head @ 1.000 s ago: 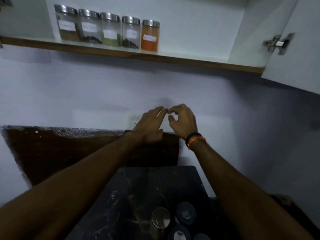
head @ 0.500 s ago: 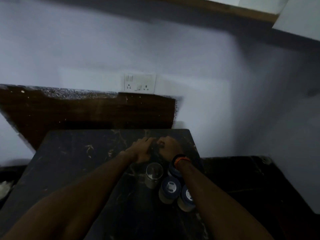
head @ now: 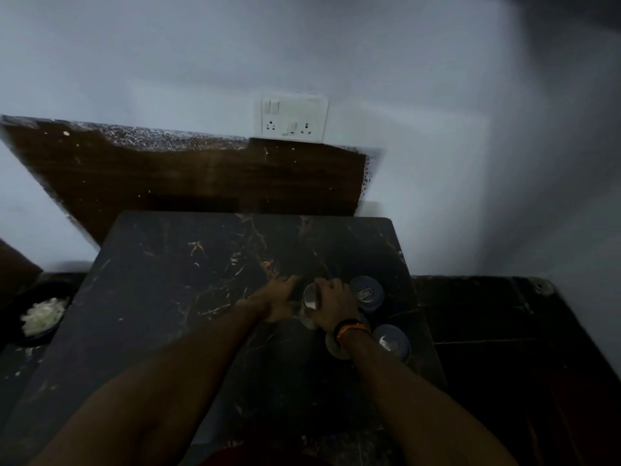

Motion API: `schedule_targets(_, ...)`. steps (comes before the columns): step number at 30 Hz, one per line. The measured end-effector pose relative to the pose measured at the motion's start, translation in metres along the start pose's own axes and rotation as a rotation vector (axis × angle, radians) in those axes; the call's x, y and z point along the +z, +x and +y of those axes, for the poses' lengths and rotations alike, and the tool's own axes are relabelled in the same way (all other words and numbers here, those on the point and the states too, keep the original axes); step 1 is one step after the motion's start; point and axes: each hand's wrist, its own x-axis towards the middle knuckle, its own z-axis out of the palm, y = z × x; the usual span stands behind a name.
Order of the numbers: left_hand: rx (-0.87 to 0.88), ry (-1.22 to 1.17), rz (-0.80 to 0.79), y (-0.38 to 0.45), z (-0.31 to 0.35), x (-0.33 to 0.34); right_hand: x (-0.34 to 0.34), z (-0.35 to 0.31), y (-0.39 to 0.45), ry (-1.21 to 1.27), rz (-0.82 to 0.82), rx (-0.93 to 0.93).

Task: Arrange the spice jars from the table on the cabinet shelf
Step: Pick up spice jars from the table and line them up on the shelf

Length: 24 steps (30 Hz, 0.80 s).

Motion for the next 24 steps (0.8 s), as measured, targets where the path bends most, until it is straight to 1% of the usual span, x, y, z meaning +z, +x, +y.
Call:
schedule_targets(5, -0.021, -0.113, -0.006, -0.003, -0.004, 0.003, 0.012, -0.002, 0.005, 0.024, -0.015, 0.041)
schedule_targets(9, -0.087, -0.227, -0.012, -0.006, -0.011, 0.005, 0.014, -0.003, 0.011, 0.062, -0.03, 0.074)
schedule_targets(11, -0.101, -0.282, 0.012, -0.008, -0.017, 0.007, 0.01, -0.004, 0.013, 0.111, -0.018, 0.056)
schedule_targets(14, -0.115, -0.441, 0.094, -0.014, -0.026, 0.011, -0.003, -0.007, 0.019, 0.219, 0.004, -0.006)
schedule_targets(17, -0.164, -0.675, 0.193, -0.023, -0.035, 0.019, -0.023, -0.011, 0.023, 0.391, -0.027, -0.088)
schedule_targets(20, -0.304, -0.975, 0.253, -0.029, -0.039, 0.024, -0.045, -0.014, 0.026, 0.531, -0.117, -0.184)
schedule_targets(22, -0.379, -1.156, 0.249, -0.03, -0.038, 0.025, -0.059, -0.016, 0.026, 0.586, -0.163, -0.238)
schedule_targets(24, -0.401, -1.405, 0.212, -0.03, -0.033, 0.024, -0.07, -0.019, 0.024, 0.659, -0.191, -0.274)
